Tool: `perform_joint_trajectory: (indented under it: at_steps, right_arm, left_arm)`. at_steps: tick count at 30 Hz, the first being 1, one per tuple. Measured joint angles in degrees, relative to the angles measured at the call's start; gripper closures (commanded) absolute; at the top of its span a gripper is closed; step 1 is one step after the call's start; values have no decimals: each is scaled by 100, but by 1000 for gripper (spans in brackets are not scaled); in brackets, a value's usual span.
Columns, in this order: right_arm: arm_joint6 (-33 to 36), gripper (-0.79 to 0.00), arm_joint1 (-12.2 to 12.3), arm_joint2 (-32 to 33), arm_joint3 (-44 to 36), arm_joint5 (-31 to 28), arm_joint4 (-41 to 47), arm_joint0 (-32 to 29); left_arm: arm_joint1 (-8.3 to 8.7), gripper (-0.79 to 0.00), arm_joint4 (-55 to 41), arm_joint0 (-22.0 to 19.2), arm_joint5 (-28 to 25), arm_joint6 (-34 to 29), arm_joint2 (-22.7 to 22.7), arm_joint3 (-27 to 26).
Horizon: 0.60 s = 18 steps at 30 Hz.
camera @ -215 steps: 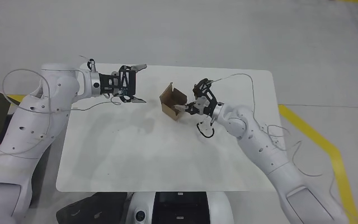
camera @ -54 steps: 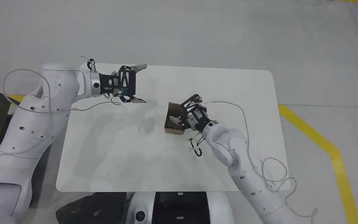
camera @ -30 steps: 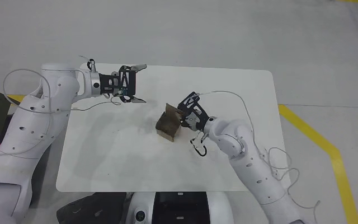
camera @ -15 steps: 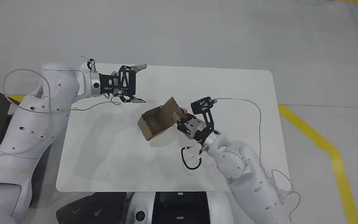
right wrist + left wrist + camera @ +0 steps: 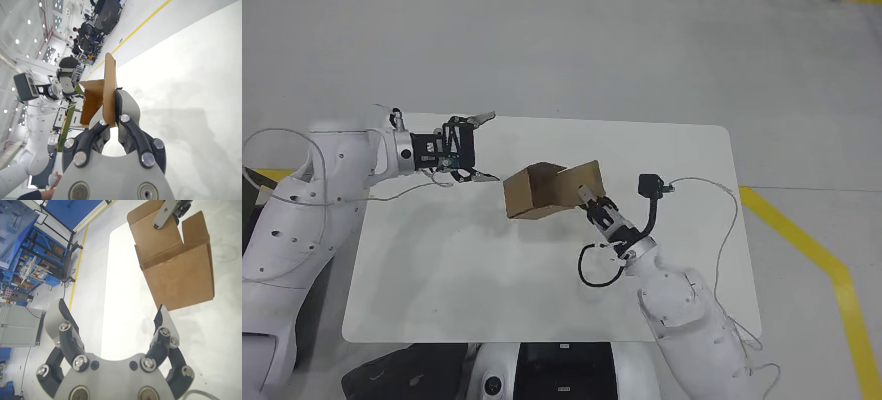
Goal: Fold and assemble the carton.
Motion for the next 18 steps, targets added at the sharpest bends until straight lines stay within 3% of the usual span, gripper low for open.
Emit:
perform_joint_trajectory:
  at_steps: [8,13,18]
  right_arm:
    - [-120,0,-39,123,116,-270,1252,-44]
    - [105,0,-39,160,156,-467,1900,-67]
    - [157,0,-34,183,170,-542,1992,-80]
  left_arm:
    - [93,-785,174,228,14,1045,-114,390]
    - [102,-785,456,119,-107,1514,59,536]
    - [79,-785,734,-68,-168,1812,310,578]
